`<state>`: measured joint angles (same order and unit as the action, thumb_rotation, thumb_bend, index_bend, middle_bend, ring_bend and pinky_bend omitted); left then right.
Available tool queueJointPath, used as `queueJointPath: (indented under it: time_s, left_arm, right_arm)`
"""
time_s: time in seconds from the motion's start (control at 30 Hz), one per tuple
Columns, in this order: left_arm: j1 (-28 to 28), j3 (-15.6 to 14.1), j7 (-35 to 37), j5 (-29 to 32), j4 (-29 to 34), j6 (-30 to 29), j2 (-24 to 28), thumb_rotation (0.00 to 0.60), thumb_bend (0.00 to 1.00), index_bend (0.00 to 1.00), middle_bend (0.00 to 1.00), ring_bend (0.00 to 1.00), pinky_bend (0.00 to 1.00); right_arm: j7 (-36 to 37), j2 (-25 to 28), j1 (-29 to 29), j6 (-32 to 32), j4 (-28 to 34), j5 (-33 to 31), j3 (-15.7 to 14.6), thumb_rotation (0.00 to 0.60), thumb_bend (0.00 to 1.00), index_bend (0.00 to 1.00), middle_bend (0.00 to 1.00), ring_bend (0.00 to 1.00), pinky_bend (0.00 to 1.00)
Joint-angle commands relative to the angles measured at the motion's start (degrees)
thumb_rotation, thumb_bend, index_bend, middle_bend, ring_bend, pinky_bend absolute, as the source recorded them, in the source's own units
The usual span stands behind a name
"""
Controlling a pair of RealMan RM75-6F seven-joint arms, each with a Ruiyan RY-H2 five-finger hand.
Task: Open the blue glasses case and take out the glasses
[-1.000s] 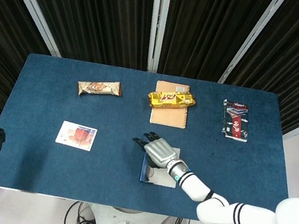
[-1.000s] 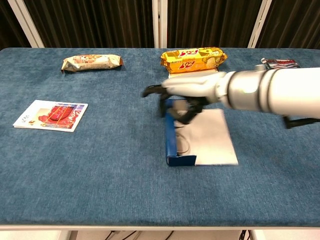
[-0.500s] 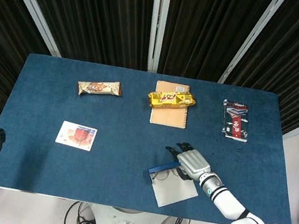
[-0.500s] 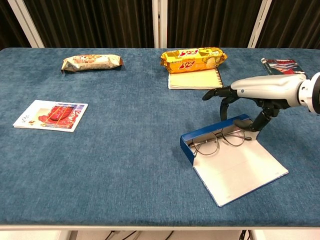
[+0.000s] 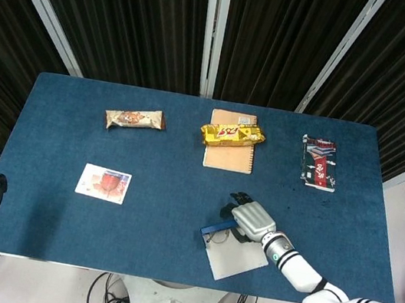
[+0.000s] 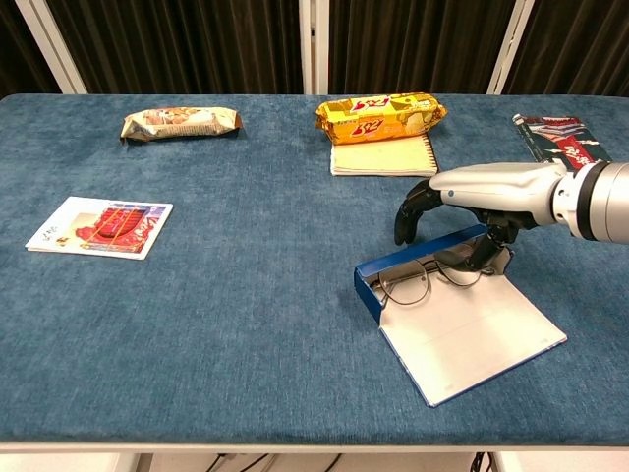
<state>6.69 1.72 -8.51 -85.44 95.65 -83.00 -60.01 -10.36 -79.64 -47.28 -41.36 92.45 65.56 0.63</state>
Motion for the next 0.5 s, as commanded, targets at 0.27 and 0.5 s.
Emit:
queueJointPath:
  time_s: [0.27,0.5]
  left_arm:
    - [0.0,0.0,0.0,0.0,0.0,0.0,0.0,0.6,0.58,0.67,0.63,0.45,0.45]
    - [0.0,0.0,0.1,0.0,0.0,0.0,0.0,0.6,0.58,0.67,0.63,0.45,0.45]
  right_arm:
    - [-0.2,-0.3,0.2,0.2,-0.5,-0.3,0.2,0.6,0.45,0.37,0.26,0.0,0.0]
    - [-0.6,-0.4,0.3,0.4,-0.6,-0.8,0.5,0.6,0.47,0.42,0.27,0.0,0.0]
